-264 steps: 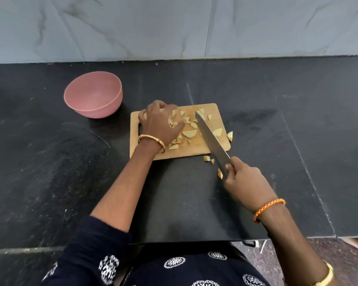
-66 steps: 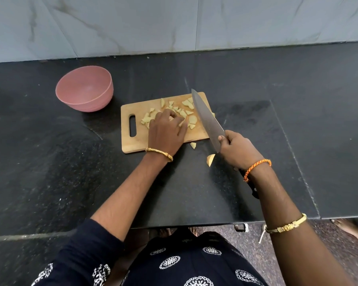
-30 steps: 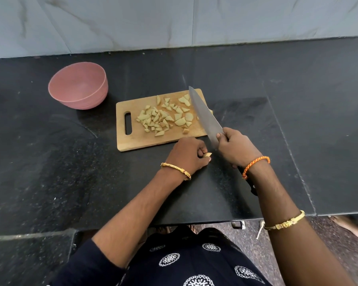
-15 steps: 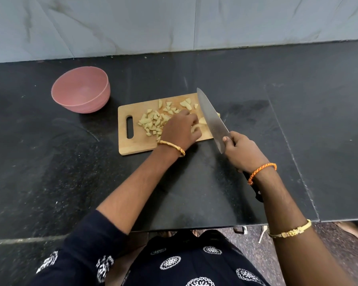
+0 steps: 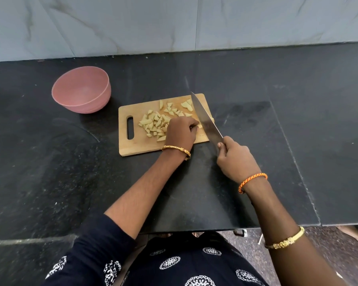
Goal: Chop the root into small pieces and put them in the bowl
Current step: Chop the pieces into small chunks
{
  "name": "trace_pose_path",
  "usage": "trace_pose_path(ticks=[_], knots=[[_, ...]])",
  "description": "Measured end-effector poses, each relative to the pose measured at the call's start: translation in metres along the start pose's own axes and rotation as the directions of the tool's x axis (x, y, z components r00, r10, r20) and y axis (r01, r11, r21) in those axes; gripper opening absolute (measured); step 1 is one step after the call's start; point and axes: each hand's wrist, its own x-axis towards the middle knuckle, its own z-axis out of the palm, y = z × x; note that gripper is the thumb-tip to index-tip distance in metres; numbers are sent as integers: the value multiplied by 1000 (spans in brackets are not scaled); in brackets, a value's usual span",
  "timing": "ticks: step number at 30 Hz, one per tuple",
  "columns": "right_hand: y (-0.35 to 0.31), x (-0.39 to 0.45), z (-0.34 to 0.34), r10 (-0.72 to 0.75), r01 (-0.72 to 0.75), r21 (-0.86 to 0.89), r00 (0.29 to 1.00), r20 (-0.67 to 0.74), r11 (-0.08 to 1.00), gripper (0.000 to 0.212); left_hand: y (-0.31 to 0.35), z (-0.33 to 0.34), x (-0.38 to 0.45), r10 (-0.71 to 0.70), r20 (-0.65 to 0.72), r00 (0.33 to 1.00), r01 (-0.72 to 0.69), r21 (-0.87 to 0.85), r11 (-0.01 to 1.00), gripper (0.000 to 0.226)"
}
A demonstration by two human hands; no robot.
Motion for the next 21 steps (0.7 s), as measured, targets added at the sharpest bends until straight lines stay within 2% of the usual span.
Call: trace_pose_path(ticks=[6, 10, 16, 21], knots=[[3, -6, 2, 7, -7, -29, 1000, -20, 1000, 21, -1, 5, -6, 16, -34, 999, -16, 0, 1000, 13], [-8, -5, 5, 19, -19, -63, 1000, -2, 998, 19, -4, 2, -2, 18, -1, 1000, -18, 16, 1000, 12], [-22, 6, -2, 50, -42, -100, 995, 85, 994, 15, -8, 5, -2, 15, -18, 1000, -16, -27, 999, 12], [-7, -8, -17, 91, -75, -131, 989, 118, 989, 16, -5, 7, -4, -66, -44, 997, 59, -141, 988, 10]])
